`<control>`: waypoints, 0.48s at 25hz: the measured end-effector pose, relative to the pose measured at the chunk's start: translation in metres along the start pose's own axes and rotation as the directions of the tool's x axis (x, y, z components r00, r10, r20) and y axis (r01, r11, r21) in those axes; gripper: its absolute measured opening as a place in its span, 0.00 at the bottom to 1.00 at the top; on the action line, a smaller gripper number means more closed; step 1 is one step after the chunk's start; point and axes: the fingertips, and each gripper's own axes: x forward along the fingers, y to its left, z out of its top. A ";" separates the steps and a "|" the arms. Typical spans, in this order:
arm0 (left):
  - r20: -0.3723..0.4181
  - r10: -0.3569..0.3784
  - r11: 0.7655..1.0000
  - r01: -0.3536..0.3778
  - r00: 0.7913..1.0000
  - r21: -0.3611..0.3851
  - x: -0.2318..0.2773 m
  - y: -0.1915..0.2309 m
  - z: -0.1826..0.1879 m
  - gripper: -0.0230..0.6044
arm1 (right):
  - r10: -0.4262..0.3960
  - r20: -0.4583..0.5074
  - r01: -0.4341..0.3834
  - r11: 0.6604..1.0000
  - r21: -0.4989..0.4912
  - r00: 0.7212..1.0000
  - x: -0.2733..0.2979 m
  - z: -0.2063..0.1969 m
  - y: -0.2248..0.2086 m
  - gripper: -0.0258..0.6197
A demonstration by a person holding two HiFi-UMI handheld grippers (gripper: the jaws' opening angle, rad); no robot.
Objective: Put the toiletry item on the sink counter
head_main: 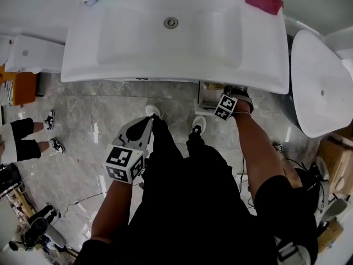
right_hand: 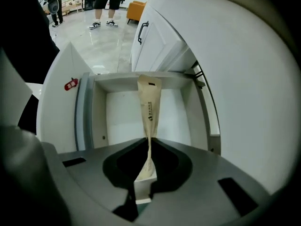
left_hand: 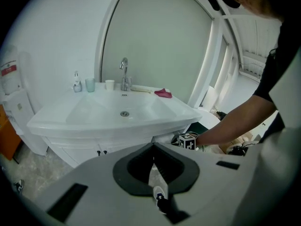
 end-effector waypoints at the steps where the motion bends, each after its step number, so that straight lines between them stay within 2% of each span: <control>1: -0.004 0.007 1.000 -0.007 1.000 -0.004 -0.001 0.001 -0.002 0.04 | 0.001 -0.010 -0.001 1.000 -0.001 1.000 0.004 0.001 0.000 0.07; 12: 0.014 0.024 0.999 -0.024 1.000 -0.026 -0.005 0.008 -0.001 0.04 | 0.041 -0.014 -0.041 0.999 -0.035 0.999 0.006 0.012 0.003 0.07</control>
